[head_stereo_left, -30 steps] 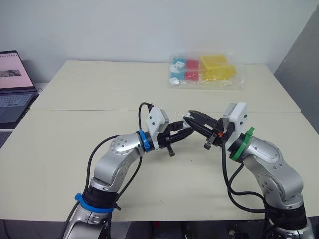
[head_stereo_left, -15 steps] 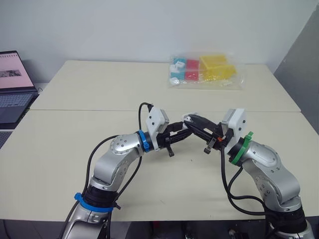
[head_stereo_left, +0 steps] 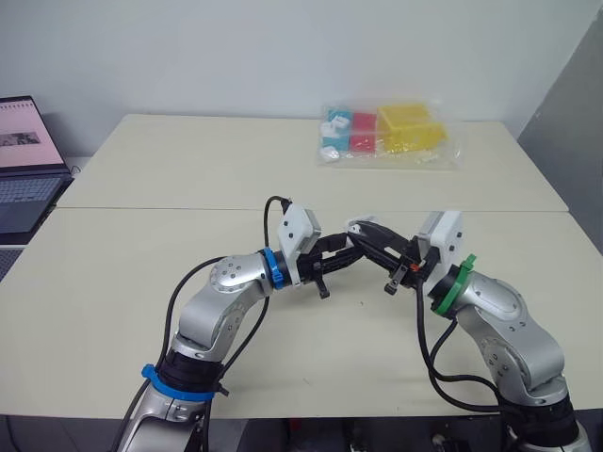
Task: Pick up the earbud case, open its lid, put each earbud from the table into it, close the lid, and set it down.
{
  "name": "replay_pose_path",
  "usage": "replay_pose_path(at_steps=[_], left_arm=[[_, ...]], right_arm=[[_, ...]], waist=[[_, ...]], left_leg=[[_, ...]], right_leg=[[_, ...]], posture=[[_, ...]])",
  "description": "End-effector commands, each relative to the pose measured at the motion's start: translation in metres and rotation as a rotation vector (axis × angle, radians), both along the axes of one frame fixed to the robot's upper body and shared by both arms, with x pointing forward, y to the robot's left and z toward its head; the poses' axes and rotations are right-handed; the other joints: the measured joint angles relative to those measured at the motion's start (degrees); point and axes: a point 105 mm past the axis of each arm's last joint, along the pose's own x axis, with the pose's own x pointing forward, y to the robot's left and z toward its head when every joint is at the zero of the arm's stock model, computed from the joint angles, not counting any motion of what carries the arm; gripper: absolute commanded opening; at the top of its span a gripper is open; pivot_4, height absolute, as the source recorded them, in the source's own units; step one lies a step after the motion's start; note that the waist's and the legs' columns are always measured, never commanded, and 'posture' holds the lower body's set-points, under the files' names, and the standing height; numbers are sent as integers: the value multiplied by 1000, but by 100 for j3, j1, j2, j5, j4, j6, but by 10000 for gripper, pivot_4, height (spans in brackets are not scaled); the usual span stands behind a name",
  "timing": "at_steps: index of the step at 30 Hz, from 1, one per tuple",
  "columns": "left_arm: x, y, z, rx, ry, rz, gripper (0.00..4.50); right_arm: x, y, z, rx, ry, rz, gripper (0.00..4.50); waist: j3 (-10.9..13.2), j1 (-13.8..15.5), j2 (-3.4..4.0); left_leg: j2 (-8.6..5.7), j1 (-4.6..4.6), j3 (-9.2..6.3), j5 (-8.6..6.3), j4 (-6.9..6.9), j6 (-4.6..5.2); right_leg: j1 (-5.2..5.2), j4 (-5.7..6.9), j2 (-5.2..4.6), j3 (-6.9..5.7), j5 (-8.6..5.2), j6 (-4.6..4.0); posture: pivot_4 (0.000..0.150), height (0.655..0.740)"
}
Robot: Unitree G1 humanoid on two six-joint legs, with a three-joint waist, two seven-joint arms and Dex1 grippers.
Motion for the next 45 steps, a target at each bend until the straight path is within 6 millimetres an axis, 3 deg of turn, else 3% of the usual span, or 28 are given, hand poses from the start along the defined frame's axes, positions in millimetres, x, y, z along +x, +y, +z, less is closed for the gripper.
replay_pose_path(at_steps=[1, 4, 9, 16, 25, 31, 35, 38, 42, 45], left_arm=[[-1, 3, 24, -58, -76, 10, 7949], [-1, 3, 24, -58, -78, 11, 7949], [-2, 3, 23, -56, -76, 12, 7949], [-3, 3, 23, -58, -76, 17, 7949], [-2, 5, 18, -50, -71, 23, 7949], [-9, -2, 15, -28, -82, -46, 7949], [-15, -6, 13, -1, -106, -99, 7949], [-21, -10, 11, 12, -120, -140, 7949], [-27, -13, 9, 26, -132, -174, 7949], [-29, -14, 8, 36, -142, -186, 7949]], right_arm=[[-3, 2, -5, -13, 27, 9, 4373], [-1, 0, -4, -17, 25, -3, 4373], [-4, 0, 2, -37, 0, 13, 20948], [-5, -8, 13, -43, -28, -11, 21073], [-22, -27, 44, -86, -53, 18, 21073], [0, -44, 75, -167, -52, -12, 21073], [24, -50, 84, -251, -54, -51, 11844], [39, -48, 78, -358, -10, -17, 279], [50, -42, 68, -448, 97, 64, 0], [46, -36, 57, -513, 154, 168, 0]], waist=[[0, 0, 0], [0, 0, 0], [0, 0, 0], [0, 1, 0], [0, 3, -1], [1, -5, -1], [1, 2, -1], [1, -4, 0], [2, -3, 1], [2, 4, 1]], left_leg=[[0, 0, 0, 0, 0, 0], [0, 0, 0, 0, 0, 0], [0, 0, -1, 0, -1, 0], [-1, -1, 0, 0, -1, 0], [-1, -2, 0, 0, -1, 0], [-2, 2, 4, 0, -1, 0], [-1, -1, 2, -1, -5, 1], [-1, -11, 4, -1, -8, 2], [-1, -14, 6, -1, -7, 2], [0, -17, 2, -1, -8, 2]], right_leg=[[0, 0, 0, 0, 0, 0], [0, 0, 0, 0, 0, 0], [0, 0, 0, -1, 0, 0], [0, -2, -1, 0, 0, 0], [-1, -2, -2, 0, 0, 0], [1, -1, -1, 2, 0, 0], [-1, -7, 0, -1, -1, -3], [-8, -14, 0, 1, -2, -3], [-12, -17, -1, 2, -1, -3], [-12, -18, -1, -2, -2, -3]], posture=[[1500, 7400], [1500, 7400], [1500, 7400], [1500, 7400], [1500, 7400], [1500, 7400], [1500, 7400], [1500, 7400], [1500, 7400], [1500, 7400]])
